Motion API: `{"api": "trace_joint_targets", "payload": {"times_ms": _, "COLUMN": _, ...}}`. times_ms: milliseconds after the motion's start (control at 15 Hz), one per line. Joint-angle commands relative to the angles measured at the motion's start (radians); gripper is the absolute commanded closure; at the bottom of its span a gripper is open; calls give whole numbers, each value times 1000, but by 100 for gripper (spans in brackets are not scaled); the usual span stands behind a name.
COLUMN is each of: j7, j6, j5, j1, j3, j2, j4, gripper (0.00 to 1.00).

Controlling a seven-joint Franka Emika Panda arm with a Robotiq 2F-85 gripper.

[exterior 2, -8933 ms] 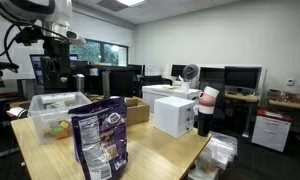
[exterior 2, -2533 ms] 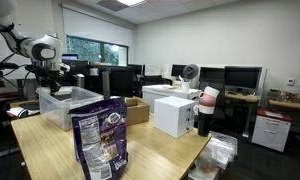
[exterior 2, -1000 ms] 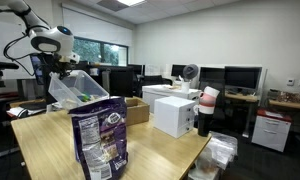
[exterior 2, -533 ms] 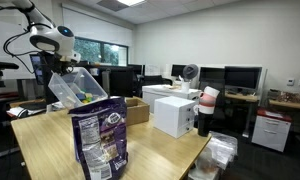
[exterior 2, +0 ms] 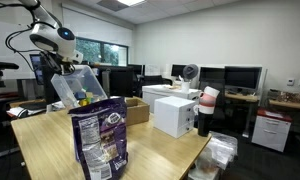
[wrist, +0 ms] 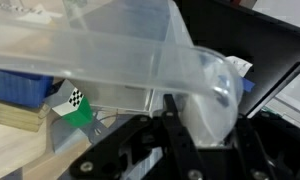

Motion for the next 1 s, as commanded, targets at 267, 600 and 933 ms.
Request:
{"api": "trace_joint_targets", "payload": {"times_ms": 267, "j7": -193, "j6": -5, "j5": 249, "j1": -30, "j3": -26, "j2": -129, "j4": -133, "gripper": 93}}
{"api": "trace_joint_targets", "payload": {"times_ms": 600, "j7": -336, "j6": -68, "j5": 446, "j1": -62, "j3": -44, "j2": -181, "j4": -194, "gripper": 93}}
{"api": "trace_joint_targets", "payload": {"times_ms": 933, "j7": -384, "j6": -99, "j5": 487, "j1": -89, "j3": -43, "j2": -209, "j4": -228, "gripper": 93}}
